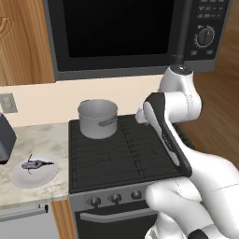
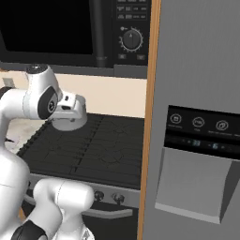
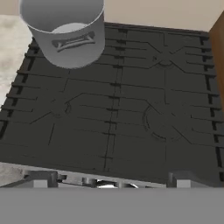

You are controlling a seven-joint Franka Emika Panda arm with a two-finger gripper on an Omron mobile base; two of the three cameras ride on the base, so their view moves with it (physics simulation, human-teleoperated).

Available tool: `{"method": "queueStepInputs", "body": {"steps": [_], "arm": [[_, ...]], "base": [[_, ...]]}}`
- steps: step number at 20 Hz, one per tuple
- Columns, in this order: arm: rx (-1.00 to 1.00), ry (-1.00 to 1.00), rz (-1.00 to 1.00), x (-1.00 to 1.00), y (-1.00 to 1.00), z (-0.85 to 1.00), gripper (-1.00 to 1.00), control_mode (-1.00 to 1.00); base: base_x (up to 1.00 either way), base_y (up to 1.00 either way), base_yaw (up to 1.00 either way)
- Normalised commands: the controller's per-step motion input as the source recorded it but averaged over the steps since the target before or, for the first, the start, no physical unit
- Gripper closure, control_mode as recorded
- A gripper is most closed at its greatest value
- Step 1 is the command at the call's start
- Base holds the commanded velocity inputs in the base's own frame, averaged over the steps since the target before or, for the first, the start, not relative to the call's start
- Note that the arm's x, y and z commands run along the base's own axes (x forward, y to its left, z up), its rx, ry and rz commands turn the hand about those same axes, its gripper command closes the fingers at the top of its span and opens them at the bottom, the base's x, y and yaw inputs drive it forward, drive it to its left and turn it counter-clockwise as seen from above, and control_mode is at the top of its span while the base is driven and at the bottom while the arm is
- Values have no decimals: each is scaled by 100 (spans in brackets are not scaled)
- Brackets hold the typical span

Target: Retrieve the frozen meat and place it in the pot on a burner. Then turn the burner on.

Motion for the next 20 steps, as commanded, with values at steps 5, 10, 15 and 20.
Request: {"method": "queueStepInputs", "body": {"steps": [5,10,15,20], "arm": [[0,-17,7,-31,55,-9,-100,-100],[0,-13,8,-30,56,-8,-100,-100],[0,-6,10,-24,59,-10,-100,-100],[0,0,16,-10,62,-16,-100,-100]], "base": [[0,0,0],[0,0,0],[0,0,0],[0,0,0]]}}
